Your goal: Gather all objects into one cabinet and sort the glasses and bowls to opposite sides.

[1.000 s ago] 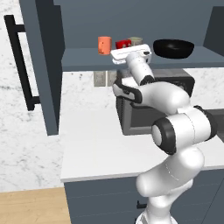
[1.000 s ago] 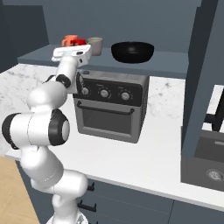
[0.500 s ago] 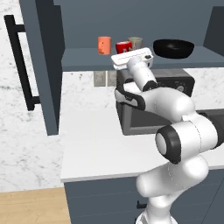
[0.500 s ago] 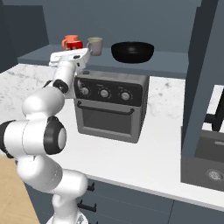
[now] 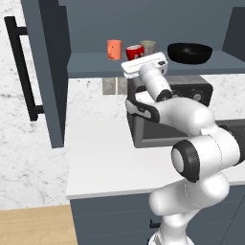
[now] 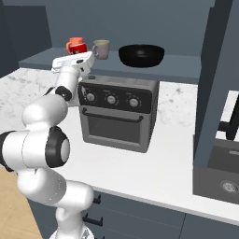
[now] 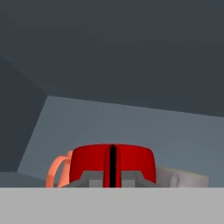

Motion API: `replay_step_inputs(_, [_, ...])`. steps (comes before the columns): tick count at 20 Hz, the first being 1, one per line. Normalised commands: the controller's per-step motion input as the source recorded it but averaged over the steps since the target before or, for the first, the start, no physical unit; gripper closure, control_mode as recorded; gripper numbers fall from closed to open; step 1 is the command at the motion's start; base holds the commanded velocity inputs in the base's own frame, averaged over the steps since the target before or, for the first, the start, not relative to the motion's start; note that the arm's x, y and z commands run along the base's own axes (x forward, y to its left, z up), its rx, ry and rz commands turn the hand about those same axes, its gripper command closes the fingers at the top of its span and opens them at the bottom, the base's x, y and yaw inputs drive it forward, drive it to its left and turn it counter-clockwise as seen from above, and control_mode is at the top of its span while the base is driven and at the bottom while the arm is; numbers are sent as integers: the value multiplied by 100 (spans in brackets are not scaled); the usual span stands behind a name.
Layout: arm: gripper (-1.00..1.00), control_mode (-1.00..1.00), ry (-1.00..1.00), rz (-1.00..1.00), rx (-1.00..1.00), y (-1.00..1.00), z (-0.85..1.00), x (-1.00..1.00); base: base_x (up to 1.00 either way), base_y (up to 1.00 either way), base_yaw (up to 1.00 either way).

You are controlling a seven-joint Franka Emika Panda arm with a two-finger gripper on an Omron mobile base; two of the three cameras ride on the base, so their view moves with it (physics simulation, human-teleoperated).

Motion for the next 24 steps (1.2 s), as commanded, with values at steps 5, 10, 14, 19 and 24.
replay_step_inputs(5, [100, -100, -43, 3, 0, 15, -94, 63, 0, 0, 0])
replay_step_inputs(10, [100, -100, -44, 3, 0, 8, -97, 59, 0, 0, 0])
replay_step_inputs(14, [100, -100, -44, 2, 0, 13, -99, 47, 0, 0, 0])
replay_step_inputs(19, [-100, -100, -44, 2, 0, 10, -100, 46, 0, 0, 0])
replay_step_inputs(24, [-100, -100, -40, 1, 1, -4, -95, 52, 0, 0, 0])
